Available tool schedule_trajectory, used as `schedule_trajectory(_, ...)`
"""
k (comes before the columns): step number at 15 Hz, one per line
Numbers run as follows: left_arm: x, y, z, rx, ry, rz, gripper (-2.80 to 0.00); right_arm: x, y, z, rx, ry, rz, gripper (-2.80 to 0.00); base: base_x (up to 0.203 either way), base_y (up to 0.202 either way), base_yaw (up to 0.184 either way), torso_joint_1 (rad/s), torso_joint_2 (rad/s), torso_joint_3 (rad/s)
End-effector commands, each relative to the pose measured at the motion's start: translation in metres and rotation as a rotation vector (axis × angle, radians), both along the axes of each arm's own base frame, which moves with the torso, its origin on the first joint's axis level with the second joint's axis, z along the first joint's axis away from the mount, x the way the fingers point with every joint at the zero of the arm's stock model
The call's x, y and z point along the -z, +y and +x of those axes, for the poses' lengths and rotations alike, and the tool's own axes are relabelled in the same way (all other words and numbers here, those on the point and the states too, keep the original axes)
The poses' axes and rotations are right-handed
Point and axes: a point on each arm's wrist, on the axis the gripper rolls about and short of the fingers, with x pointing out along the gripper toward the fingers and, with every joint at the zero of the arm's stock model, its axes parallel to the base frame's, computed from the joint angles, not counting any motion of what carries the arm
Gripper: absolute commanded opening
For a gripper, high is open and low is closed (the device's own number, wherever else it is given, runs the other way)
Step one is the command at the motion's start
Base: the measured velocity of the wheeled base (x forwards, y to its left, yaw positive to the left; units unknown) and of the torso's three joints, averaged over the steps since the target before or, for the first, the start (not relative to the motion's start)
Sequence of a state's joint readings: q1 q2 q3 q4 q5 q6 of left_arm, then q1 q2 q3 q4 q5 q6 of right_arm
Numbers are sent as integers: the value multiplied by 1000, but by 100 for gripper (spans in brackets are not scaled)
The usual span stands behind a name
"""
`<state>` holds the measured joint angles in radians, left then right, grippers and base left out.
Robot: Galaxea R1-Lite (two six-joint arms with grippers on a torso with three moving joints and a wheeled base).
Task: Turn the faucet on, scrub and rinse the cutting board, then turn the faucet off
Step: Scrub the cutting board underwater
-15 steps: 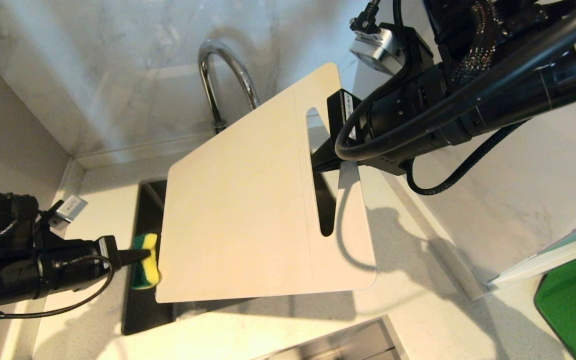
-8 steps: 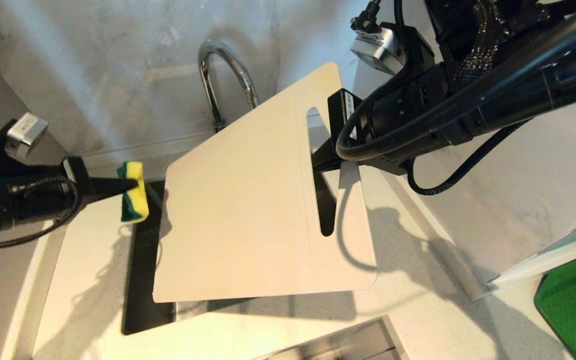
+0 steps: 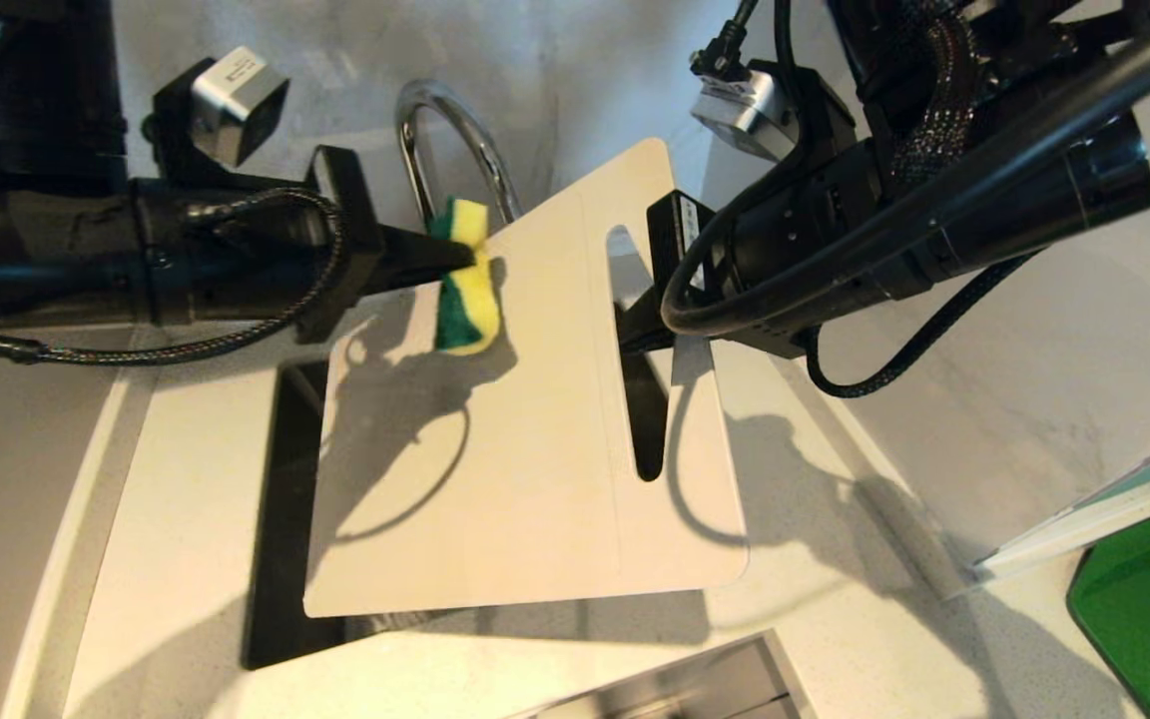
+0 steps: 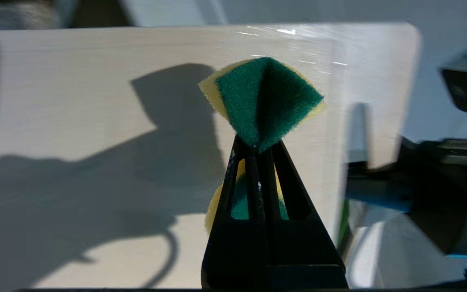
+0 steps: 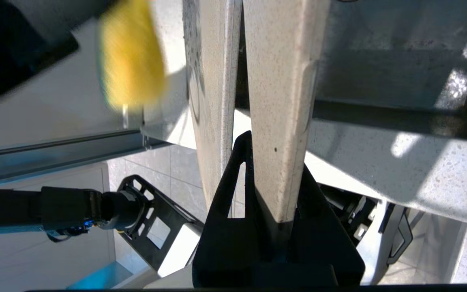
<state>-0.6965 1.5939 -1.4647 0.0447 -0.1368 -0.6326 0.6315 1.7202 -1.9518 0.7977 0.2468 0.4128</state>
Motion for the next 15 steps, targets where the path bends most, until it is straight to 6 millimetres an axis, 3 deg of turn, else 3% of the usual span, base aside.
schedule_trajectory(1, 18, -43, 8, 76, 38, 36, -280, 3, 0, 0, 0, 17, -7, -280, 0, 0, 0, 0, 0, 0)
schedule_trajectory(4, 30, -60, 7, 119, 60, 64, -280, 3, 0, 0, 0, 14, -5, -280, 0, 0, 0, 0, 0, 0)
schedule_trajectory(6, 41, -59, 7, 112, 85, 92, -280, 2, 0, 0, 1, 13, -3, -280, 0, 0, 0, 0, 0, 0)
schedule_trajectory(10, 63, -39, 3, 77, 152, 147, -280, 1, -1, -1, 1, 10, 0, -280, 0, 0, 0, 0, 0, 0)
schedule_trajectory(15, 99, -8, -16, 32, 180, 172, -280, 0, -1, -1, 5, 8, 2, -280, 0, 0, 0, 0, 0, 0)
